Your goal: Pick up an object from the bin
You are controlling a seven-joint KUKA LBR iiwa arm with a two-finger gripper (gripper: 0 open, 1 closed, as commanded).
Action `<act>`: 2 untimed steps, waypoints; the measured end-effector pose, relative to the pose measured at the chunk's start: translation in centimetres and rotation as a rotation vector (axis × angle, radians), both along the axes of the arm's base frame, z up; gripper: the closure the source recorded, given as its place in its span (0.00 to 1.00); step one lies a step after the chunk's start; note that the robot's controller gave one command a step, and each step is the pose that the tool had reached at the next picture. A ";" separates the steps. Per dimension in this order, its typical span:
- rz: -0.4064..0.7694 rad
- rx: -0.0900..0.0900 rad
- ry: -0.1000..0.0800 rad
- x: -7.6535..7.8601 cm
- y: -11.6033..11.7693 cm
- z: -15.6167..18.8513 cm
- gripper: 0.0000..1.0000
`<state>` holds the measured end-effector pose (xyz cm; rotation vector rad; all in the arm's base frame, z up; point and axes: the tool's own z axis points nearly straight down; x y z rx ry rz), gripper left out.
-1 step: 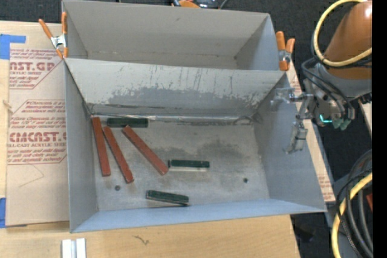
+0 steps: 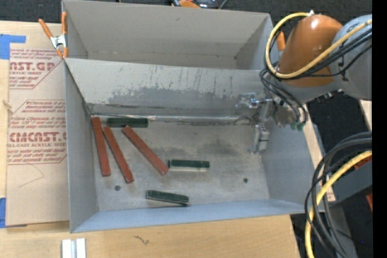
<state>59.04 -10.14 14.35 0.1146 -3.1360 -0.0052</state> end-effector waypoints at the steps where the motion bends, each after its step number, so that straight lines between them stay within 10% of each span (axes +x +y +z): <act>1: 0.115 0.002 0.002 -2.7 8.3 -7.8 0.00; 2: 0.028 -0.001 -0.001 -6.5 10.3 -7.4 0.00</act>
Offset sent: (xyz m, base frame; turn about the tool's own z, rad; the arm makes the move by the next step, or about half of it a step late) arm -0.0248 0.0774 -0.0735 -0.1088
